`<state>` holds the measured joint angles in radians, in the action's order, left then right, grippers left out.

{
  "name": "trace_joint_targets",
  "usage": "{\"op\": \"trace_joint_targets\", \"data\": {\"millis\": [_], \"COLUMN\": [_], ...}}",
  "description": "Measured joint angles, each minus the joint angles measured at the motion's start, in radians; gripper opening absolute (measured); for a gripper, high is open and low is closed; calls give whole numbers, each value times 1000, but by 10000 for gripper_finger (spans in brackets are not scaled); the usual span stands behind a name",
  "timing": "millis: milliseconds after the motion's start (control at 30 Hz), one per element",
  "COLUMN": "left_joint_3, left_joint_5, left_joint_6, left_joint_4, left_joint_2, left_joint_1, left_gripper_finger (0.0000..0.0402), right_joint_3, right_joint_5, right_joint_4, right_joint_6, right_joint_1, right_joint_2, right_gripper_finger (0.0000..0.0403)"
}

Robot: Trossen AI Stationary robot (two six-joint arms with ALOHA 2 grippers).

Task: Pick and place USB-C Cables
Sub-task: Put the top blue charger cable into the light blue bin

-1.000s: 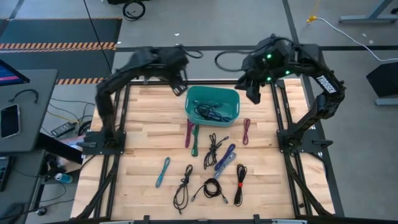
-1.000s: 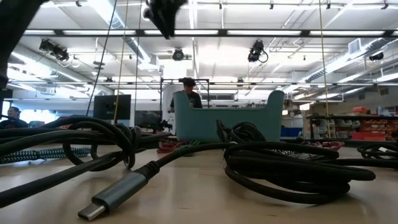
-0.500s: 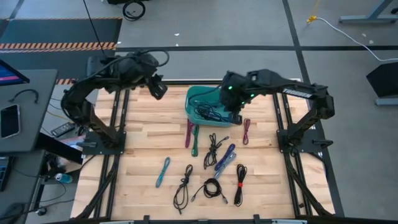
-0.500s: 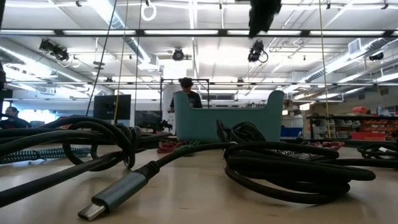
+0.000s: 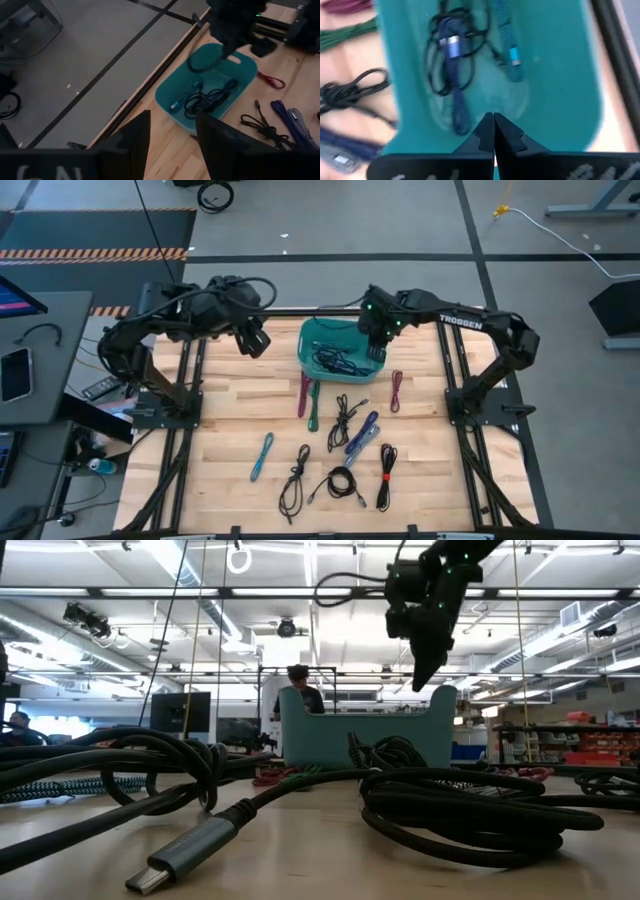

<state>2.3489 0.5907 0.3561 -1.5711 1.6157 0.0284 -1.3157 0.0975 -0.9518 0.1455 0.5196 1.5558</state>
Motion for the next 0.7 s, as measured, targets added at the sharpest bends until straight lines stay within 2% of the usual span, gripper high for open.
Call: {"op": "trace_joint_targets", "data": {"millis": [100, 267, 467, 700], "left_joint_3": [0, 0, 0, 0], "left_joint_5": [0, 0, 0, 0], "left_joint_6": [0, 0, 0, 0], "left_joint_4": [0, 0, 0, 0], "left_joint_2": [0, 0, 0, 0], "left_joint_1": [-6, -7, -7, -6], "left_gripper_finger": [164, 164, 164, 164], "right_joint_3": [1, 1, 1, 1], "right_joint_5": [4, 71, 81, 91], "right_joint_4": [29, 73, 82, 96], "right_joint_6": [13, 23, 34, 39], "right_joint_1": [41, 88, 75, 71], "right_joint_2": [0, 0, 5, 74], "right_gripper_finger": [0, 0, 0, 0]}}
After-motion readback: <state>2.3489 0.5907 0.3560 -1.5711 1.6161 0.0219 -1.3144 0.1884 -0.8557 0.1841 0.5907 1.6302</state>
